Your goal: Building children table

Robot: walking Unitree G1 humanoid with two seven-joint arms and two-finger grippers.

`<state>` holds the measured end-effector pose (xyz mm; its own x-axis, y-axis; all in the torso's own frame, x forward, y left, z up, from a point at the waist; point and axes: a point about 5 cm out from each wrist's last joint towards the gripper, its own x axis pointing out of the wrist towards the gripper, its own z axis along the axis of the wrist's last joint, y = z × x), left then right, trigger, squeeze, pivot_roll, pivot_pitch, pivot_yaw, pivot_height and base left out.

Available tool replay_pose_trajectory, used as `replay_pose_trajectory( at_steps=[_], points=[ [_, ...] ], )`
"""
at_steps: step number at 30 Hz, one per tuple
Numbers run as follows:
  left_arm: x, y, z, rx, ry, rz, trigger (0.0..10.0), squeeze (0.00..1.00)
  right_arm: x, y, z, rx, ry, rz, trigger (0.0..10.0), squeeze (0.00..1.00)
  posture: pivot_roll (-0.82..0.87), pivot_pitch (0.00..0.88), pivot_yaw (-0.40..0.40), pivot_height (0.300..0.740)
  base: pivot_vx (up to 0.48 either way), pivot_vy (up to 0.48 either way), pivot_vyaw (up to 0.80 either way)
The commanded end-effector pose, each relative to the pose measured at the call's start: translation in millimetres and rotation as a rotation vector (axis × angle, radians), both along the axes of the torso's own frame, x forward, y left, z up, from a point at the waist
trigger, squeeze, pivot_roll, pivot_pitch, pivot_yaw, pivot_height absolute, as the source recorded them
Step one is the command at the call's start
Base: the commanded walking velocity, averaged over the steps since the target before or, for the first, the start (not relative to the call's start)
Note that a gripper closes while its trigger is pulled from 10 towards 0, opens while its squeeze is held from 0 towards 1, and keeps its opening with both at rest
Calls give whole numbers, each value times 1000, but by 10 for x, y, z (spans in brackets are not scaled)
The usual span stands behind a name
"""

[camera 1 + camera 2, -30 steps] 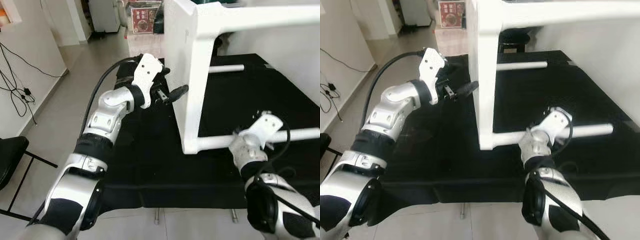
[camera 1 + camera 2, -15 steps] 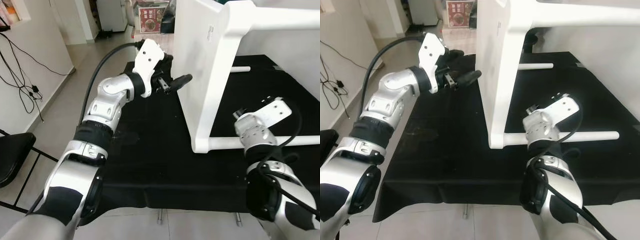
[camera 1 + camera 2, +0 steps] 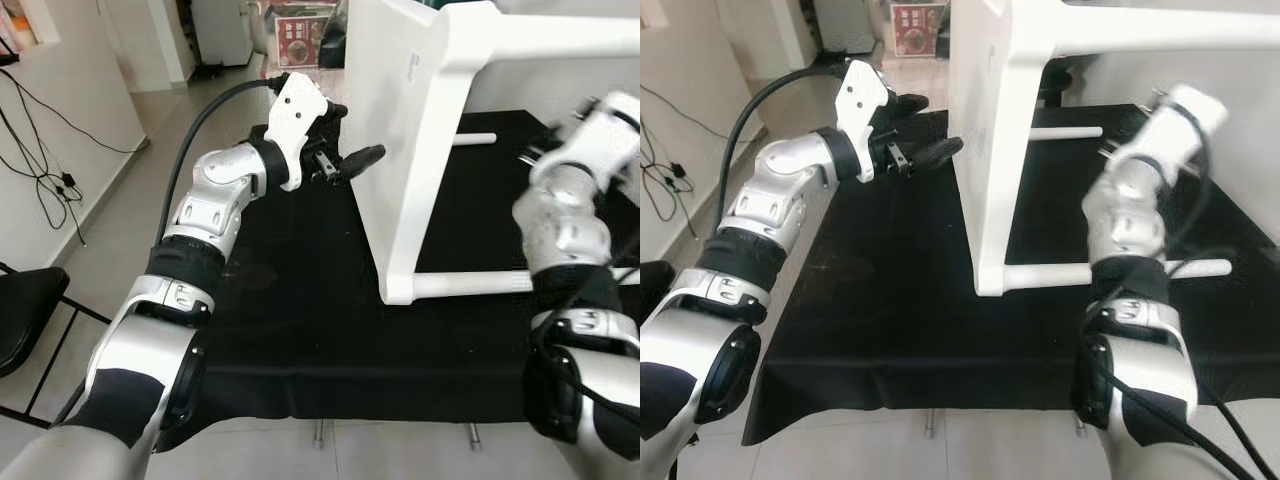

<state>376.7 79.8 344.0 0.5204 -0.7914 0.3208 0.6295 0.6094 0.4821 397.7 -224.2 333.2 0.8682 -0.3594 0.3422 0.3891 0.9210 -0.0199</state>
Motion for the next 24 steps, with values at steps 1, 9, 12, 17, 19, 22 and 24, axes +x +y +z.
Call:
replay_pose_trajectory(
  at_steps=[1, 9, 12, 17, 19, 22, 24],
  points=[
    [6, 84, -57, -6, 25, 17, 10000, 0, 37, 195, 43, -136, 8, 100, 10000, 0, 32, 52, 15, 740, 0, 0, 0],
    [-274, 521, -475, -95, 54, 167, 10000, 0, 60, 270, -314, -531, 209, 227, 10000, 0, 23, 50, -9, 740, 0, 0, 0],
    [-324, 597, -547, -122, 62, 215, 10000, 0, 27, 271, -417, -532, 226, 245, 10000, 0, 22, 51, -11, 740, 0, 0, 0],
    [-584, 835, -976, -191, 139, 392, 10000, 0, -150, 152, -906, -532, 348, 286, 10000, 0, 8, 45, -33, 740, 0, 0, 0],
    [-584, 835, -976, -191, 139, 392, 10000, 0, -150, 152, -906, -532, 348, 286, 10000, 0, 8, 45, -33, 740, 0, 0, 0],
    [-706, 964, -1138, -191, 184, 456, 10000, 0, -224, 92, -1190, -475, 431, 287, 10000, 0, 9, 35, -33, 740, 0, 0, 0],
    [-732, 994, -1145, -192, 191, 468, 10000, 0, -244, 81, -1263, -472, 453, 288, 10000, 0, 9, 35, -33, 740, 0, 0, 0]
  ],
)
